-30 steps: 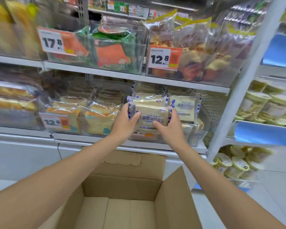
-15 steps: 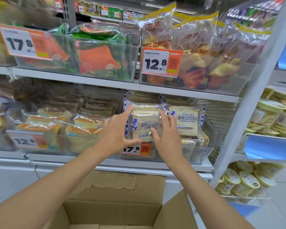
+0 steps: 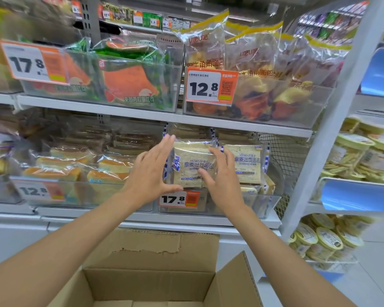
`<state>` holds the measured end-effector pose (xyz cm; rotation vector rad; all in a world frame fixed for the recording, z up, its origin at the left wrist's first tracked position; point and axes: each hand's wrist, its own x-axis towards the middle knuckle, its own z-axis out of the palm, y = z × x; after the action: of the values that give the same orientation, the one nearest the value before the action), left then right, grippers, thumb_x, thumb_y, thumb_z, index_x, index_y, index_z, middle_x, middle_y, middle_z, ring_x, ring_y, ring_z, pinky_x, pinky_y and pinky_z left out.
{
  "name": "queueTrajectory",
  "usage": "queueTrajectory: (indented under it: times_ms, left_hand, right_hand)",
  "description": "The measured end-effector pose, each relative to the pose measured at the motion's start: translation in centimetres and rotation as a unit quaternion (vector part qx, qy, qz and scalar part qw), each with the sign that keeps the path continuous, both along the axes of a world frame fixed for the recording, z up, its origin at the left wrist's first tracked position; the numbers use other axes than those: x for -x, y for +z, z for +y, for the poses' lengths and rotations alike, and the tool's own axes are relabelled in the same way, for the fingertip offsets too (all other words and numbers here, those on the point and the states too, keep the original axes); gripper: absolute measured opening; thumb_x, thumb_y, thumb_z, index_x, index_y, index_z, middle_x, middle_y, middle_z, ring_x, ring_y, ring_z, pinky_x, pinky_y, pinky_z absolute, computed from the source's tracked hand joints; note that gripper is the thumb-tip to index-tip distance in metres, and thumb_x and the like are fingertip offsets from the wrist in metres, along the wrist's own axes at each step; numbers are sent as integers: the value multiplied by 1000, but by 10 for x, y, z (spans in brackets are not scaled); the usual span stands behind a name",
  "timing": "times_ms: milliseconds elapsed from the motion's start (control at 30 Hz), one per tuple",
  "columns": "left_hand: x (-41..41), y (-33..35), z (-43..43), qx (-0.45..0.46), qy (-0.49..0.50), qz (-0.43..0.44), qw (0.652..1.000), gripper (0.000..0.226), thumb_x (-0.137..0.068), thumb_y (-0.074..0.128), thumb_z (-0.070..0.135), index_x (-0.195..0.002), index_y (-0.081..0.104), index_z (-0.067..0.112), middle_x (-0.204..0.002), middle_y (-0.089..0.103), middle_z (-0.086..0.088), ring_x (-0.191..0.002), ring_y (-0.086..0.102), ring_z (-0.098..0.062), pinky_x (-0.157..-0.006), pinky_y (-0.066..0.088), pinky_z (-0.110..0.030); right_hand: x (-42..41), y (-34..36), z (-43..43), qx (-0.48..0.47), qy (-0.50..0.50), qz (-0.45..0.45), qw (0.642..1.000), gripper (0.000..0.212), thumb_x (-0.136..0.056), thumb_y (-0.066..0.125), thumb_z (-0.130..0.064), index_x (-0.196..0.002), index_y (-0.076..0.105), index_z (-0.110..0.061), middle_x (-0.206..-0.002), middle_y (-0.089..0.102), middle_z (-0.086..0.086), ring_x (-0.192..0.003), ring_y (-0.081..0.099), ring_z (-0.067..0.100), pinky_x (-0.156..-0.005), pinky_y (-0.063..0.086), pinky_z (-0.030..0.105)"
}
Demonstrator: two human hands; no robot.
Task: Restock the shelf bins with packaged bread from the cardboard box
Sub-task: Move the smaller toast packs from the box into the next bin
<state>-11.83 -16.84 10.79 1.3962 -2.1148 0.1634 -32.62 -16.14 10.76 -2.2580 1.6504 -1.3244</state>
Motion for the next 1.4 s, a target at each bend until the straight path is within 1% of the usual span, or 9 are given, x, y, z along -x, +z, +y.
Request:
queueTrajectory:
  times_ms: [167,367,533,633,833,967,1200,1300,1400]
  left_hand:
    - [0,4,3,-1,23,-61,998,120,-63,39,90,-156,-3,27,-165,-3,-1,-152,0,-18,-118,12,-38]
    - [35,3,1,109,75,-105,986,74,-88,45,62,-152,30,27,-162,15,-15,-150,11,-37,-115,18,-60]
    - [56,0,-8,122,127,-149,973,72,-82,60,57,-144,44,23,-160,18,-20,-148,11,-42,-110,9,-72]
    - [56,-5,-15,117,109,-153,975,73,-84,61,51,-145,43,16,-158,26,-17,-148,18,-37,-109,19,-72]
    - [52,-11,-22,107,77,-129,983,70,-87,52,49,-145,37,14,-156,32,-15,-147,23,-34,-111,23,-68]
    - [48,-13,-25,122,52,-112,985,71,-86,53,49,-145,38,12,-155,34,-15,-146,25,-33,-111,25,-67]
    - [41,-12,-33,133,29,-137,981,75,-88,50,51,-149,26,16,-156,31,-16,-147,23,-32,-112,24,-66]
    - [38,-15,-35,140,29,-161,977,72,-92,45,55,-150,25,16,-157,30,-15,-148,22,-32,-111,23,-67]
    - [37,-15,-36,150,46,-184,970,72,-92,34,57,-151,26,16,-158,27,-15,-149,18,-31,-112,17,-69]
  right_hand:
    - [41,17,18,42,-24,-104,993,48,-89,67,-19,-133,46,-22,-136,37,4,-113,45,11,-101,42,32]
    - [96,19,18,4,-109,-121,987,54,-87,69,-13,-135,43,-15,-138,34,7,-118,40,10,-107,37,32]
    - [96,20,3,-111,-75,-187,973,99,-87,67,-16,-155,-5,-26,-162,9,-4,-146,17,17,-119,22,38]
    - [104,27,-9,-207,-69,-231,948,110,-85,69,-17,-152,-16,-29,-163,8,-1,-142,32,26,-101,46,36]
    - [117,27,-23,-263,-20,-260,929,83,-76,79,-14,-143,30,-17,-130,57,2,-110,61,20,-93,53,42]
    - [118,28,-22,-203,11,-306,930,69,-81,75,-5,-134,33,-22,-111,62,-3,-94,66,8,-72,56,23]
    - [108,19,-29,-139,19,-287,948,101,-82,73,-15,-152,3,-36,-159,22,-2,-143,29,18,-117,29,42]
    - [106,11,-18,-99,30,-228,968,114,-82,72,-12,-151,-15,-41,-157,-11,-22,-147,-1,3,-117,14,30]
    - [97,15,-14,15,-51,-166,985,104,-79,67,-6,-153,2,-39,-162,-10,-4,-147,-5,7,-114,17,30]
